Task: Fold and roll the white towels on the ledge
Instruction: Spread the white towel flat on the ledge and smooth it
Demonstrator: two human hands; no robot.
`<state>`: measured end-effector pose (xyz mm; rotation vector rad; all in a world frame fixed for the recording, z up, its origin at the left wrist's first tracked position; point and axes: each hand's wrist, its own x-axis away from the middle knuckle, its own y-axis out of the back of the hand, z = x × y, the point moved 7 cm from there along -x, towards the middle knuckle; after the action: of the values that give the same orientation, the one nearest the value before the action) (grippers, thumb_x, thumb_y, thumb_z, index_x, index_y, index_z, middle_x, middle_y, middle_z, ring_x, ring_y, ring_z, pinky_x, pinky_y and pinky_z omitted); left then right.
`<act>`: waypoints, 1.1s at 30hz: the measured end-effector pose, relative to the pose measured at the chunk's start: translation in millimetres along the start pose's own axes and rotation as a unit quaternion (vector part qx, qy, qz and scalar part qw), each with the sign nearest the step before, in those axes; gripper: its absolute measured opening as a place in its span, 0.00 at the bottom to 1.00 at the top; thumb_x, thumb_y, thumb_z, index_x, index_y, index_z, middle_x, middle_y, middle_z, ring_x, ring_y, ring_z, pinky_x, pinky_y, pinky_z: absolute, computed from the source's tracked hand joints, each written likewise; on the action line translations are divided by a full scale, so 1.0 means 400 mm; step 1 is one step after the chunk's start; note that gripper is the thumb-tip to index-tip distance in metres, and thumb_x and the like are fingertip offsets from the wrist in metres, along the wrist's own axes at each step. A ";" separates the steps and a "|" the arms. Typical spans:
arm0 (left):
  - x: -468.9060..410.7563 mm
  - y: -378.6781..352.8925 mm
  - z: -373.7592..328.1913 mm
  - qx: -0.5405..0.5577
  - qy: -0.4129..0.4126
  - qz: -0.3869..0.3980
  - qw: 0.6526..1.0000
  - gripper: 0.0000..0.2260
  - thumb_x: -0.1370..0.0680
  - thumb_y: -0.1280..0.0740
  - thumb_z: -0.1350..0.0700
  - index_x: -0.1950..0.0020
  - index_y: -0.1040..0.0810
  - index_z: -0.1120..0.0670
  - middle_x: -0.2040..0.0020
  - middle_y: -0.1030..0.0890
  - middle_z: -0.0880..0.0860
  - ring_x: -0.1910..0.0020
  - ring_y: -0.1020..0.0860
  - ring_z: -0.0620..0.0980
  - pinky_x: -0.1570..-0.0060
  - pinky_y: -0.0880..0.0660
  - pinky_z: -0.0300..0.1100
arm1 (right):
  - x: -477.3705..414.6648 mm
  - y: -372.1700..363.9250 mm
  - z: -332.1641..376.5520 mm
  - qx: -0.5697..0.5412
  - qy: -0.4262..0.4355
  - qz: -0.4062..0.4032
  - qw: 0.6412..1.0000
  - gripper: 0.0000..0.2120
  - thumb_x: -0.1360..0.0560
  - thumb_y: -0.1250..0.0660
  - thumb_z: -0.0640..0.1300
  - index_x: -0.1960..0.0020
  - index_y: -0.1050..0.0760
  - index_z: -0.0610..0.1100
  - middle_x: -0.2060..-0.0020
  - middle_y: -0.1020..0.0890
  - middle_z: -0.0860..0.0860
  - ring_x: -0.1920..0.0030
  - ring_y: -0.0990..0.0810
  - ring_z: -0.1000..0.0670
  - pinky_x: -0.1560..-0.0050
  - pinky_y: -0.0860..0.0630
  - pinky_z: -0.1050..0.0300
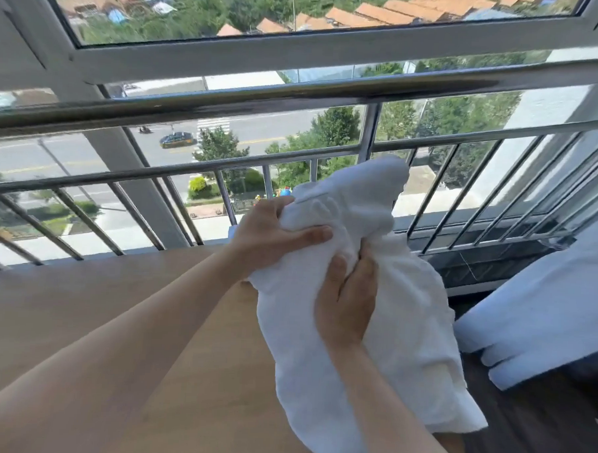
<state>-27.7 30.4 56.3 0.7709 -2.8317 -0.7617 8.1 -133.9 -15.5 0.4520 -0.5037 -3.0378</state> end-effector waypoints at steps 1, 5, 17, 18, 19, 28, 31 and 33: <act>0.015 0.026 -0.011 0.008 -0.010 -0.005 1.000 0.25 0.40 0.23 0.32 0.56 0.18 0.51 0.60 0.16 0.55 0.60 0.17 0.49 0.58 0.21 0.56 | 0.010 -0.004 0.024 -0.018 0.001 -0.004 1.000 0.35 0.22 0.51 0.62 0.27 0.32 0.38 0.35 0.23 0.41 0.35 0.26 0.41 0.34 0.30 0.46; 0.092 0.140 -0.030 0.014 -0.030 -0.035 0.999 0.26 0.40 0.23 0.34 0.56 0.19 0.53 0.60 0.16 0.57 0.63 0.19 0.47 0.63 0.22 0.55 | 0.075 -0.030 0.126 -0.049 0.035 -0.011 0.998 0.34 0.23 0.53 0.64 0.36 0.26 0.40 0.48 0.17 0.45 0.48 0.20 0.41 0.50 0.24 0.48; 0.455 0.593 0.157 0.063 -0.043 -0.120 0.990 0.18 0.36 0.22 0.38 0.55 0.18 0.48 0.62 0.16 0.49 0.66 0.20 0.38 0.70 0.26 0.32 | 0.465 -0.235 0.445 -0.003 0.183 0.058 0.981 0.24 0.21 0.50 0.57 0.58 0.26 0.40 0.70 0.22 0.47 0.68 0.24 0.39 0.66 0.41 0.55; 0.485 0.625 0.184 0.070 -0.039 -0.133 0.988 0.17 0.36 0.22 0.38 0.55 0.18 0.46 0.63 0.16 0.46 0.66 0.20 0.37 0.70 0.26 0.32 | 0.493 -0.259 0.458 0.010 0.195 0.060 0.979 0.25 0.22 0.50 0.58 0.58 0.25 0.39 0.70 0.22 0.45 0.69 0.24 0.38 0.66 0.41 0.56; 0.524 0.668 0.220 0.081 -0.035 -0.145 0.986 0.15 0.35 0.21 0.39 0.55 0.18 0.44 0.64 0.16 0.43 0.65 0.19 0.36 0.70 0.26 0.31 | 0.539 -0.293 0.476 0.017 0.204 0.071 0.976 0.27 0.22 0.51 0.59 0.59 0.24 0.39 0.70 0.21 0.42 0.69 0.23 0.38 0.66 0.39 0.55; 0.721 0.943 0.553 0.098 0.080 -0.227 0.966 0.20 0.39 0.24 0.33 0.55 0.18 0.43 0.59 0.15 0.38 0.60 0.18 0.35 0.67 0.25 0.30 | 0.829 -0.601 0.549 0.082 0.228 0.236 0.941 0.38 0.27 0.59 0.65 0.46 0.23 0.39 0.59 0.17 0.37 0.56 0.20 0.34 0.53 0.29 0.45; 0.742 1.010 0.646 0.094 0.105 -0.244 0.960 0.21 0.40 0.25 0.33 0.55 0.18 0.44 0.61 0.16 0.37 0.61 0.18 0.34 0.70 0.29 0.27 | 0.878 -0.708 0.555 0.092 0.228 0.278 0.929 0.35 0.27 0.60 0.64 0.47 0.25 0.41 0.58 0.17 0.39 0.54 0.21 0.34 0.52 0.29 0.45; 0.747 1.057 0.713 0.077 0.128 -0.249 0.957 0.19 0.40 0.26 0.32 0.57 0.18 0.41 0.61 0.16 0.35 0.62 0.19 0.33 0.70 0.30 0.26 | 0.910 -0.788 0.553 0.097 0.234 0.304 0.919 0.34 0.27 0.61 0.64 0.50 0.26 0.41 0.58 0.17 0.39 0.55 0.21 0.34 0.54 0.31 0.46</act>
<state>-540.3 321.3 10.6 1.5195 -2.5020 -0.4444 -398.3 206.3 -17.6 0.8190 -0.7427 -2.1996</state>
